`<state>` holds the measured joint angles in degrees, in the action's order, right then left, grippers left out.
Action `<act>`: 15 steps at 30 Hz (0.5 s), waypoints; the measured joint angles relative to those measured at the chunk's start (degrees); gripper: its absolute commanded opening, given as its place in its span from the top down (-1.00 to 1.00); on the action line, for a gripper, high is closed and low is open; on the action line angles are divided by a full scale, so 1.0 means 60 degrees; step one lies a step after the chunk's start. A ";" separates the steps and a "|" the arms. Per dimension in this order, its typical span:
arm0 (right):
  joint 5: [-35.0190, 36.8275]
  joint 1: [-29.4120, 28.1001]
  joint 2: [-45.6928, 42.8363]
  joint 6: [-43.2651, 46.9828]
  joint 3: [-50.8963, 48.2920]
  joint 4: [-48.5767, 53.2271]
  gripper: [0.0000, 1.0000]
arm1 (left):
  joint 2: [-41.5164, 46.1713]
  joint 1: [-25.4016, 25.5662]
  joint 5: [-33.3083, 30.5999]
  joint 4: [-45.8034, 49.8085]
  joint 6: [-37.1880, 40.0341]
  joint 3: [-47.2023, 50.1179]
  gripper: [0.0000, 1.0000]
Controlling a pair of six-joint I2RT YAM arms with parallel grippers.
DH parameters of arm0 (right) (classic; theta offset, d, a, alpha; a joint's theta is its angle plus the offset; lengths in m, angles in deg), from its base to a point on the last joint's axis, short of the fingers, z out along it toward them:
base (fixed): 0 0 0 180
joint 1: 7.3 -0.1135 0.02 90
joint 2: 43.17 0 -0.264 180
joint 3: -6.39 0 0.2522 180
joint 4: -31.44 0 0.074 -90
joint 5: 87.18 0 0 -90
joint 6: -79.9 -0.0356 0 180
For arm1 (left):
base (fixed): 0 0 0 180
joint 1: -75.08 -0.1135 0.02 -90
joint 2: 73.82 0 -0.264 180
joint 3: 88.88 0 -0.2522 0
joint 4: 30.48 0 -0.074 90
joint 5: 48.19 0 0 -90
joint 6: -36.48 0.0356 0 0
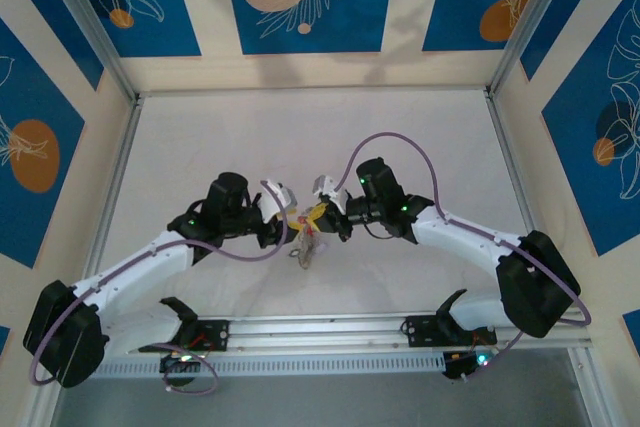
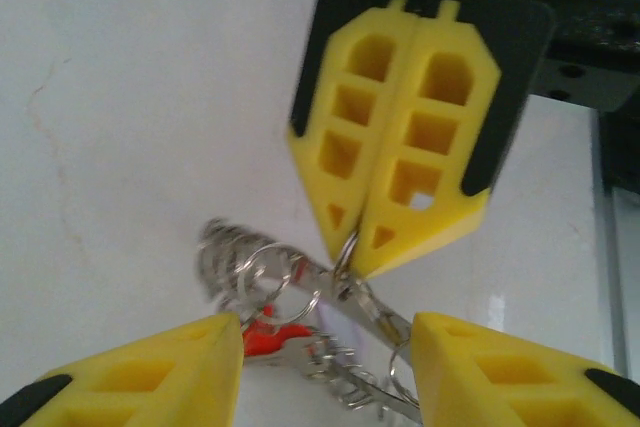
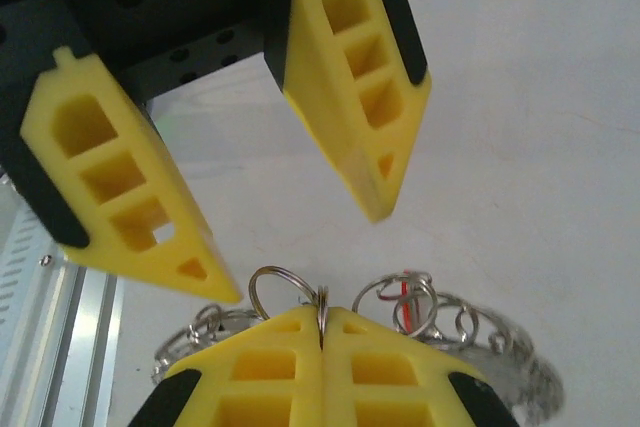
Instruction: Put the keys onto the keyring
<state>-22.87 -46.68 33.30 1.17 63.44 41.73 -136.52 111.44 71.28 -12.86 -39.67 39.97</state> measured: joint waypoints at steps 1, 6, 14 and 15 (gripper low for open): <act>-0.0022 0.0000 0.0000 0.0040 -0.0007 -0.0007 1.00 | -0.0025 0.0036 0.0025 -0.0004 0.0033 0.0000 0.17; -0.0168 0.0004 -0.0051 0.0182 -0.0244 -0.0463 1.00 | -0.0113 0.0117 0.0011 -0.0153 0.0124 0.0004 0.36; -0.0324 0.0084 -0.0051 0.0233 -0.0707 -0.1169 1.00 | -0.0244 0.0204 -0.0124 -0.0357 0.0302 0.0022 0.75; -0.0339 0.0109 -0.0051 0.0215 -0.0790 -0.1337 1.00 | -0.0280 0.0240 -0.0160 -0.0361 0.0302 0.0033 0.77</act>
<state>-24.91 -46.02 32.99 2.46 58.70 33.71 -138.20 112.88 70.32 -15.03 -37.86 40.17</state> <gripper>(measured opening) 0.057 0.139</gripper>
